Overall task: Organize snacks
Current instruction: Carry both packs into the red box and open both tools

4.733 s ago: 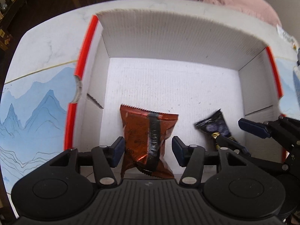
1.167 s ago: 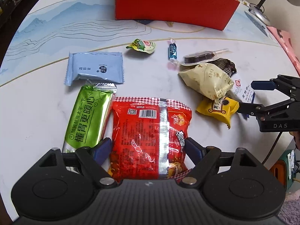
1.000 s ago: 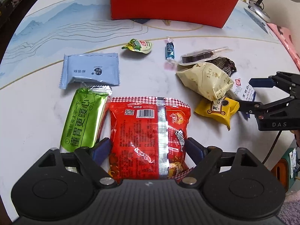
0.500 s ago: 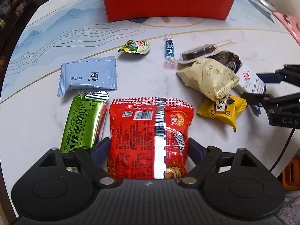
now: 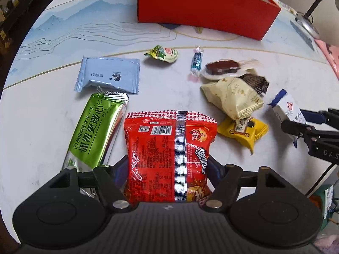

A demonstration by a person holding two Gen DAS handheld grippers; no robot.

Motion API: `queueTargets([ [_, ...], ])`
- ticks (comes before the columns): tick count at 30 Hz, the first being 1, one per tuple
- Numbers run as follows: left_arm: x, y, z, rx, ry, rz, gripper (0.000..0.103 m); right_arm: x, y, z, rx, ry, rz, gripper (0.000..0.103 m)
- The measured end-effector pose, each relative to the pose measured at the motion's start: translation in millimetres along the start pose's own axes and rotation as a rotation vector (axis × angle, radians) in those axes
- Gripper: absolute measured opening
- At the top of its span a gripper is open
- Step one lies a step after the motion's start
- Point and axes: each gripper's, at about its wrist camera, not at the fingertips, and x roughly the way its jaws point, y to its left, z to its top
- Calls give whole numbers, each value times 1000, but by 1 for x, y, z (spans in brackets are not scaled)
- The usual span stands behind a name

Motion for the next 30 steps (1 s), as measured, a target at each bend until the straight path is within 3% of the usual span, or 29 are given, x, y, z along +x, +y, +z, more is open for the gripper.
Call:
queueTargets([
  [12, -61, -18, 26, 16, -167, 14, 73, -56, 11, 38, 12, -141, -26, 49],
  [20, -99, -28, 69, 17, -272, 0, 73, -76, 8, 91, -7, -240, -25, 49],
  [30, -113, -40, 140, 41, -354, 20, 73, -69, -11, 156, -30, -313, -61, 49],
])
